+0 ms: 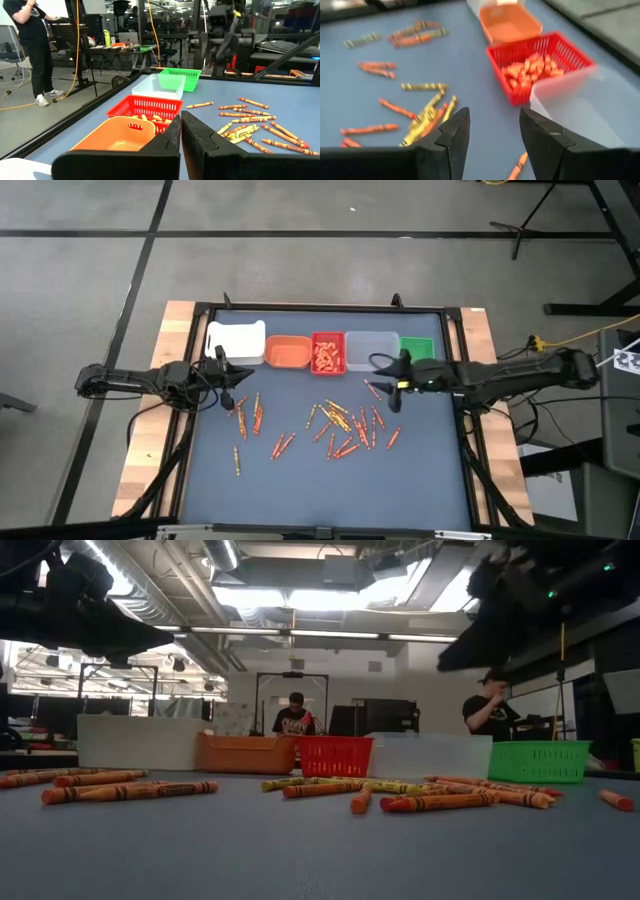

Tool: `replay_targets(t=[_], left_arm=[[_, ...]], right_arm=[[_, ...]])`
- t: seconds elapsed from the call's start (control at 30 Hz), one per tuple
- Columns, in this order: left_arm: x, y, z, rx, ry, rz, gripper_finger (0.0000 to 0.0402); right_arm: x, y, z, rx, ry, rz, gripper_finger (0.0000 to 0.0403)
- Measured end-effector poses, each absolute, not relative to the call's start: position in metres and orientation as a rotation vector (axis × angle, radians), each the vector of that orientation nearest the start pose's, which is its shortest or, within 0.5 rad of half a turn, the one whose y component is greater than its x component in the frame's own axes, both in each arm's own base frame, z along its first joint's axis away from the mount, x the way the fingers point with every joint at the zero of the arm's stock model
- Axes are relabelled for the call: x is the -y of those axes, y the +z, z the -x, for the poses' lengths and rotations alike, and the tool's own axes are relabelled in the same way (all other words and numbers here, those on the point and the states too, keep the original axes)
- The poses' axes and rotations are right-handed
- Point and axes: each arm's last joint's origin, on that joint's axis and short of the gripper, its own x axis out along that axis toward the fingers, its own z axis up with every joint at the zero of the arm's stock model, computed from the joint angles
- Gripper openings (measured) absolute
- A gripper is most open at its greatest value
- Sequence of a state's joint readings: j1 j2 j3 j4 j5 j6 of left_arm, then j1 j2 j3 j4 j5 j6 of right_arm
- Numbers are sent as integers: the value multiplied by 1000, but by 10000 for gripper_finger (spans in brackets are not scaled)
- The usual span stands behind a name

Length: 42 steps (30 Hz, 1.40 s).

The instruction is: Sort crayons

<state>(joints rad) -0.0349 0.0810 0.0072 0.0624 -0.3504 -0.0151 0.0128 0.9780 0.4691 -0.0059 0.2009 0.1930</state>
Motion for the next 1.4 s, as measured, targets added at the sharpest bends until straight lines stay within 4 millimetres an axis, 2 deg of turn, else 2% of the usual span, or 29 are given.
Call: replay_targets(t=[0.17,0.33,0.8,1.17,1.4], left_arm=[[-6,166,-101,-9,315,13,0],[-6,166,-101,-9,315,13,0],[-6,166,-101,-9,315,13,0],[-6,166,-101,-10,315,13,0],[-6,165,-101,-10,316,13,0]], right_arm=[[3,188,-213,-606,-251,-126,172],[5,168,-220,-692,-346,-140,172],[5,128,-228,-868,-418,-176,172],[5,112,-231,-932,-427,-162,168],[5,112,-231,-937,-409,-172,114]])
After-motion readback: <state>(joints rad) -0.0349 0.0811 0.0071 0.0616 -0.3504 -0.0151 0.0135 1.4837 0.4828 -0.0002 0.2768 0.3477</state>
